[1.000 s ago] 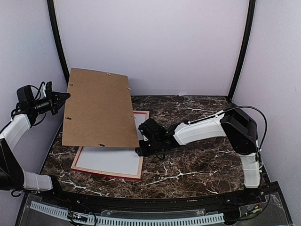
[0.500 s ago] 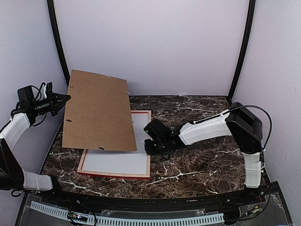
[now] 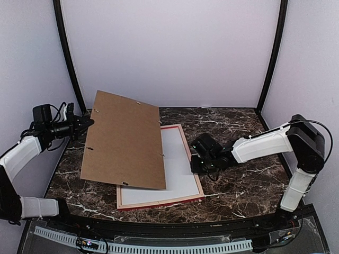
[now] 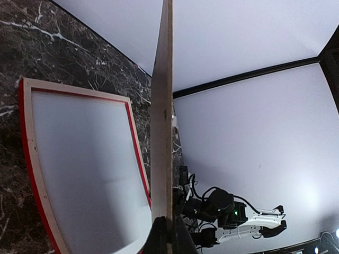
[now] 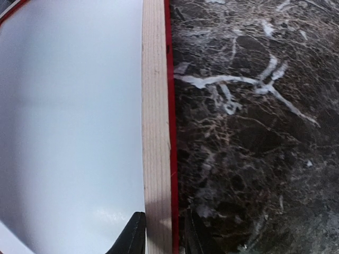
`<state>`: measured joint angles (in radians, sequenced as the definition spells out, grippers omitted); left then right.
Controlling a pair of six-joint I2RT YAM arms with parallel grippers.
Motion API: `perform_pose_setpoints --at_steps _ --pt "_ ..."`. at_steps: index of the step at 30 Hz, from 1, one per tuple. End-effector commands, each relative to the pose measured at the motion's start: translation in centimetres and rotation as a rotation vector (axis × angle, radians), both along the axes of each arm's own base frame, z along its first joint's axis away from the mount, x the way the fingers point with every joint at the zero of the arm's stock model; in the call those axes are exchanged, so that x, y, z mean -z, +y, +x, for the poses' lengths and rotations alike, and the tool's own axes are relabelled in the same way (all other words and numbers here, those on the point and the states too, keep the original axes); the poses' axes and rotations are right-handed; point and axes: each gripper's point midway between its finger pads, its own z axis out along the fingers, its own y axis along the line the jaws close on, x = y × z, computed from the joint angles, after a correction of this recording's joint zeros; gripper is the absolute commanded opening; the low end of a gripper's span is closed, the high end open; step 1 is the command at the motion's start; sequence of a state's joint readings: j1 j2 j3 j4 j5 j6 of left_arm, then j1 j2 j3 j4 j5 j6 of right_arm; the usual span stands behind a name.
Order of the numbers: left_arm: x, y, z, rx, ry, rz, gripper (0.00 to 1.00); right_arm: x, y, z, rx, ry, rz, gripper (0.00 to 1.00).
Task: Put the photo into the frame
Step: Move the frame body to the center of the board, then adjust the frame body at the center of the board.
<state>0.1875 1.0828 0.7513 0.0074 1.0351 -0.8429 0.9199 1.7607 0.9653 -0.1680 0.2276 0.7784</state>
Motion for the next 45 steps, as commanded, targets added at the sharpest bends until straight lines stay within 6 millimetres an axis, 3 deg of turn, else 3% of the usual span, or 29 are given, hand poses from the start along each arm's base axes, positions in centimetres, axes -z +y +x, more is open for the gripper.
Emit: perform_pose_setpoints --at_steps 1,5,9,14,21,45 --pt "-2.0 -2.6 -0.8 0.025 -0.083 -0.034 0.0 -1.2 -1.5 0.0 0.059 -0.02 0.029 0.25" --pt "-0.9 -4.6 -1.3 0.026 -0.062 -0.056 0.0 -1.7 -1.7 -0.4 0.06 -0.016 0.064 0.26" --pt "0.6 -6.2 -2.0 0.019 -0.03 -0.081 0.0 -1.9 -1.7 -0.6 0.052 -0.012 0.079 0.33" --pt "1.6 -6.6 -2.4 -0.025 -0.021 -0.101 0.0 -3.0 -2.3 -0.5 0.05 -0.031 0.111 0.46" --pt "3.4 -6.9 -2.9 -0.025 0.003 -0.129 0.0 -5.1 -3.4 0.0 0.032 -0.078 0.129 0.53" --pt "6.2 -8.7 -1.3 -0.033 0.054 -0.176 0.0 -3.1 -4.7 0.3 0.022 -0.046 0.082 0.55"
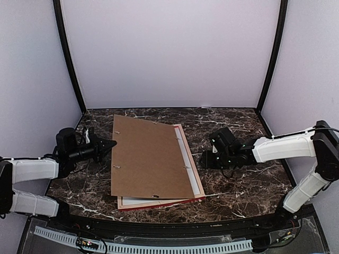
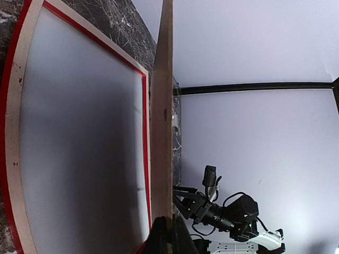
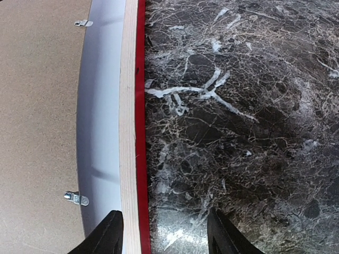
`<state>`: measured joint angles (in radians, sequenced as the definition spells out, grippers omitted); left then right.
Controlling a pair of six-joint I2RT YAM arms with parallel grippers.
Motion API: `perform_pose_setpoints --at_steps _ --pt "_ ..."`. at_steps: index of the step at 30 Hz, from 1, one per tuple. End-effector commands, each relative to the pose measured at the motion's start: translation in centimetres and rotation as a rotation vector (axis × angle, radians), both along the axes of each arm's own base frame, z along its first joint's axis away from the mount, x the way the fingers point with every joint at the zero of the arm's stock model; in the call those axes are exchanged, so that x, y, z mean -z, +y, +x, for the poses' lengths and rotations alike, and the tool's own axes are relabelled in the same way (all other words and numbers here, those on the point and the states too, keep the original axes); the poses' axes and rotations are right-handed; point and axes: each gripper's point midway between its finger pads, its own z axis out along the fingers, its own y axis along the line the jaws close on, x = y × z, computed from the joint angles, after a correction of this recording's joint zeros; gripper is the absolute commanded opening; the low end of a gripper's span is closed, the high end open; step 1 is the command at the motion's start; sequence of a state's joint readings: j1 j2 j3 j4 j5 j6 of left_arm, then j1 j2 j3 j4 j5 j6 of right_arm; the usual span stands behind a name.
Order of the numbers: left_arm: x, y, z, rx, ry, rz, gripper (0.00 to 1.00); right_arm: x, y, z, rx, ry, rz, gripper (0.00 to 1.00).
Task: Put the photo into the frame
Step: Adjust the frame body at the center of the board.
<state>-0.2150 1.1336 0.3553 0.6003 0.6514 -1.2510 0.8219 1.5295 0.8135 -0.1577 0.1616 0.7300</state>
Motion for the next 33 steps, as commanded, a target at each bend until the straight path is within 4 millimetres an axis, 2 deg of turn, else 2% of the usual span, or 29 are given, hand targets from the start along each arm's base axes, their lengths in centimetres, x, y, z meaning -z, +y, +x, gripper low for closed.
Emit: perform_pose_setpoints --at_steps 1,13,19,28,33 --pt "-2.8 -0.8 0.8 0.004 -0.109 -0.053 0.0 0.1 -0.4 0.5 0.004 -0.016 0.002 0.55" --pt "-1.8 -2.6 1.9 0.023 -0.091 -0.064 0.0 0.6 -1.0 0.5 0.011 -0.009 -0.003 0.55" --pt "-1.7 -2.7 2.1 0.015 -0.091 -0.068 0.0 1.0 -1.0 0.4 0.01 -0.001 -0.006 0.55" --pt "-2.7 -2.7 2.3 0.009 -0.125 -0.079 0.0 1.5 -1.0 0.4 0.007 0.006 -0.01 0.55" --pt "-2.3 -2.8 2.5 0.014 -0.119 -0.076 0.0 1.6 -0.9 0.4 0.003 0.01 -0.012 0.55"
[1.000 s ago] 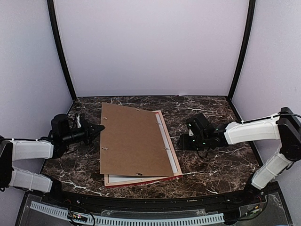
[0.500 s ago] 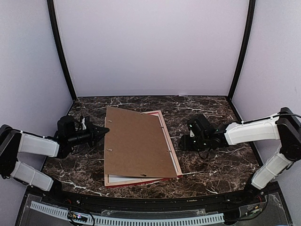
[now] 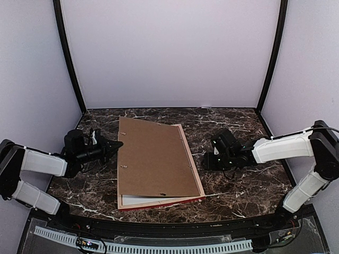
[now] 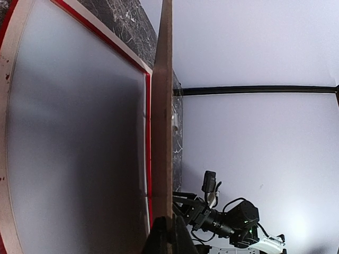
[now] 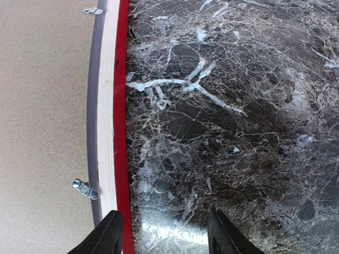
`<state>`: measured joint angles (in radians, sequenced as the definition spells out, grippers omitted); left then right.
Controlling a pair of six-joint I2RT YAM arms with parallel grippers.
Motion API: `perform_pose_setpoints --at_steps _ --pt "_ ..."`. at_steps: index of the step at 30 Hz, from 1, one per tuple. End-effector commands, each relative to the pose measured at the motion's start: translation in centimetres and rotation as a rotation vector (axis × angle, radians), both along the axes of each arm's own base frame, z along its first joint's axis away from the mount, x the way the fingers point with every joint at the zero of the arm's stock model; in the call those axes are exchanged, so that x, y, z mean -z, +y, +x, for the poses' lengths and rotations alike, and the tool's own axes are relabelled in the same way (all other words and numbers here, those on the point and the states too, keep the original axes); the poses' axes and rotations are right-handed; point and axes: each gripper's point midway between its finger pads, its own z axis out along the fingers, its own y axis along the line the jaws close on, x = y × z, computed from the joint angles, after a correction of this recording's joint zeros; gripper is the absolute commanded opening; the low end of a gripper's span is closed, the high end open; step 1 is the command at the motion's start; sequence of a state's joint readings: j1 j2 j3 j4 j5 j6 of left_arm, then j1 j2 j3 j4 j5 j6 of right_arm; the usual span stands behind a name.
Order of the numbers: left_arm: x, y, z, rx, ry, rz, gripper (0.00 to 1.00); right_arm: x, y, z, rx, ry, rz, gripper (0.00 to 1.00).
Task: Put the photo into the frame
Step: Adjust the frame body at the center of the board.
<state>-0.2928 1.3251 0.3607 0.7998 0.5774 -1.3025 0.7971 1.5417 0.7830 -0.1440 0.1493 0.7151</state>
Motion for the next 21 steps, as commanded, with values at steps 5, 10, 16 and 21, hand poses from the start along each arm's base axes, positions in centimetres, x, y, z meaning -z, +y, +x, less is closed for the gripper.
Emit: perform_pose_setpoints --at_steps 5,10,16,21 --pt "-4.0 -0.8 1.2 0.019 -0.139 -0.061 0.0 0.3 0.3 0.5 -0.005 -0.009 0.008 0.55" --pt "-3.2 -1.0 1.5 0.021 -0.124 -0.061 0.0 0.6 0.2 0.4 -0.006 -0.004 0.004 0.55" --pt "-2.4 -0.9 1.6 0.018 -0.114 -0.043 0.0 0.8 0.2 0.4 -0.008 -0.001 0.002 0.55" --pt "-2.3 -0.9 1.6 0.02 -0.116 -0.034 0.0 1.1 0.1 0.2 -0.008 0.003 -0.002 0.55"
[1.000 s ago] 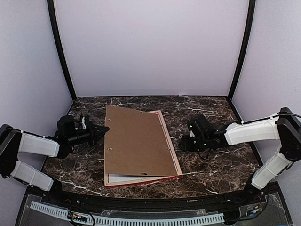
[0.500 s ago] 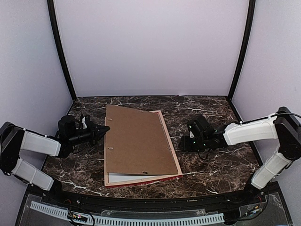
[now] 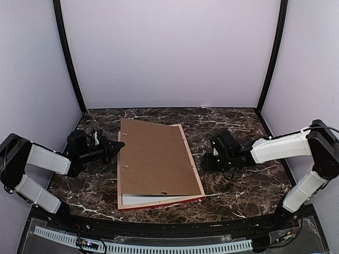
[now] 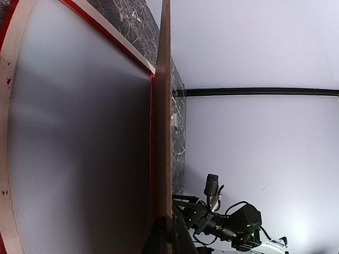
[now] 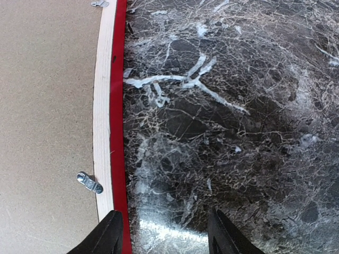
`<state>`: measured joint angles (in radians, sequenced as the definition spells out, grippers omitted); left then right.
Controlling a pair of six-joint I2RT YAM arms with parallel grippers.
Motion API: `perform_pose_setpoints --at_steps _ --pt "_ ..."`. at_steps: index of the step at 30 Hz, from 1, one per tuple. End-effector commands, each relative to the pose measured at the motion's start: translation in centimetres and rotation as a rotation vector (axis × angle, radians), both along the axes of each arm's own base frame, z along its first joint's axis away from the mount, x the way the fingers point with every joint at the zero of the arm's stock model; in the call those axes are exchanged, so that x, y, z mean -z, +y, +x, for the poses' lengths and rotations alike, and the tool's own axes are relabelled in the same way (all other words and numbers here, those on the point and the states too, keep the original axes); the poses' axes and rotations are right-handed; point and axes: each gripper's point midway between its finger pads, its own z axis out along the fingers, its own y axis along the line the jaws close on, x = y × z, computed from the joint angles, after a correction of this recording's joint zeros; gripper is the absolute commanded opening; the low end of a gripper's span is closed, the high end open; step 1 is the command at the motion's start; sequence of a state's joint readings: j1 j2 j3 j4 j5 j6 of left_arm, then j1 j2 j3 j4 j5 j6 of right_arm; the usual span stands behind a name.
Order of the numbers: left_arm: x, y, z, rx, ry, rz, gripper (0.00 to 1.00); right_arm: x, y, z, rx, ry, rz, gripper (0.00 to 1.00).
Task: Put the photo into the frame
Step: Adjust the frame body at the center of the board.
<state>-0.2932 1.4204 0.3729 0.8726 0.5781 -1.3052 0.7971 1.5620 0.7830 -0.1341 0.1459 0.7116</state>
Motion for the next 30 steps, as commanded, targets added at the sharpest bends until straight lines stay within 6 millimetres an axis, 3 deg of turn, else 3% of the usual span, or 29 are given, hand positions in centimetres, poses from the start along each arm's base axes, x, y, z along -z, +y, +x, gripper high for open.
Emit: perform_pose_setpoints --at_steps 1,21,30 --pt "-3.44 -0.64 0.73 0.021 -0.126 -0.028 0.0 0.48 -0.01 0.2 -0.004 -0.006 0.006 0.55" --pt "-3.46 -0.34 1.26 0.006 -0.13 0.031 0.0 0.78 -0.28 0.1 -0.002 -0.005 0.0 0.56" --pt "-3.56 -0.24 1.52 0.012 -0.128 0.056 0.0 0.44 -0.5 0.28 0.0 -0.015 -0.016 0.64"
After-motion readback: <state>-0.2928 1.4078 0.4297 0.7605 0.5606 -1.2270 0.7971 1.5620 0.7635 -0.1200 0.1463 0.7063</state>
